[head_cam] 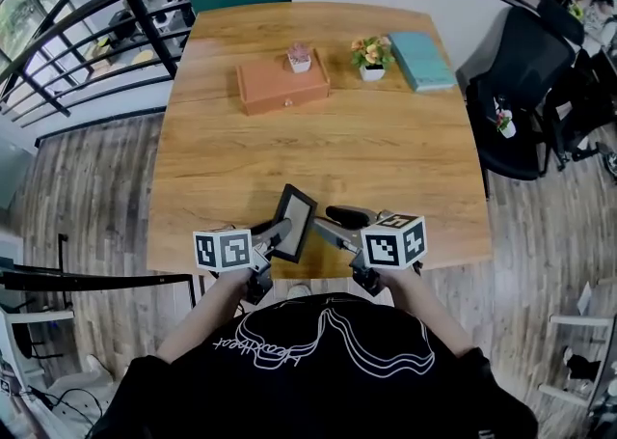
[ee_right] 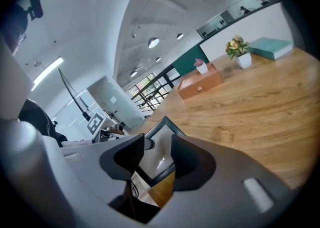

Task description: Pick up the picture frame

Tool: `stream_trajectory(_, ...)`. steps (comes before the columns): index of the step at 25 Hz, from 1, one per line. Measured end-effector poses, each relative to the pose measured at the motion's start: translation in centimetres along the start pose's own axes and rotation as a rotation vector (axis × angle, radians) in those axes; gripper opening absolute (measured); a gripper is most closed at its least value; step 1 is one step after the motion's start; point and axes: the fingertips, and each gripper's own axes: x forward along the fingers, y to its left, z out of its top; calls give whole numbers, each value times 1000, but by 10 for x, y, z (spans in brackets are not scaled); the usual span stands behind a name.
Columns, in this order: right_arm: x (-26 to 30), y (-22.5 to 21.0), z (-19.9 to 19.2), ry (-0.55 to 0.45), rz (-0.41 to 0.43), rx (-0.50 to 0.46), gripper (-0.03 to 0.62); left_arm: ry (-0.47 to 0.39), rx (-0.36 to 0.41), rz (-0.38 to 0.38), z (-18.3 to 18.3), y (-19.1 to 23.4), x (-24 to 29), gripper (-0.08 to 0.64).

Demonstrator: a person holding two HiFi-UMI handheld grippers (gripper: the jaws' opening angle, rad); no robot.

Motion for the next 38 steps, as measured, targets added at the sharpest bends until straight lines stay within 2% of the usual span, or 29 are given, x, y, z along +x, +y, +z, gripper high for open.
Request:
stream_trajectory(2,-17,9,6,-39,16,-29,185,-22,0,-9,4,-12,-3,63)
stream_trajectory(7,-51,26,12,-113,70,-56,26,-75,37,-48,11,-50,-17,63)
stream_trajectory(13,-72,32,0,-114,45,-125,25,-127,152,-45,10,-89,-35,61)
stream_trajectory(17,-90,44,-2,-155,70,-124,25,-172,117,-99,5,-114,-47,61)
stream_trajectory(22,-115,57,-12,-188,123,-93,25,-199,144,-119,-6,-141,-56,61)
stream_trajectory(31,-149,75,-26,-218,110,-176,25,-209,156,-126,-33,-169,-57,61)
stream_trajectory(38,-169,80,-33,-247,109,-188,25,-222,185,-135,-42,-191,-56,61)
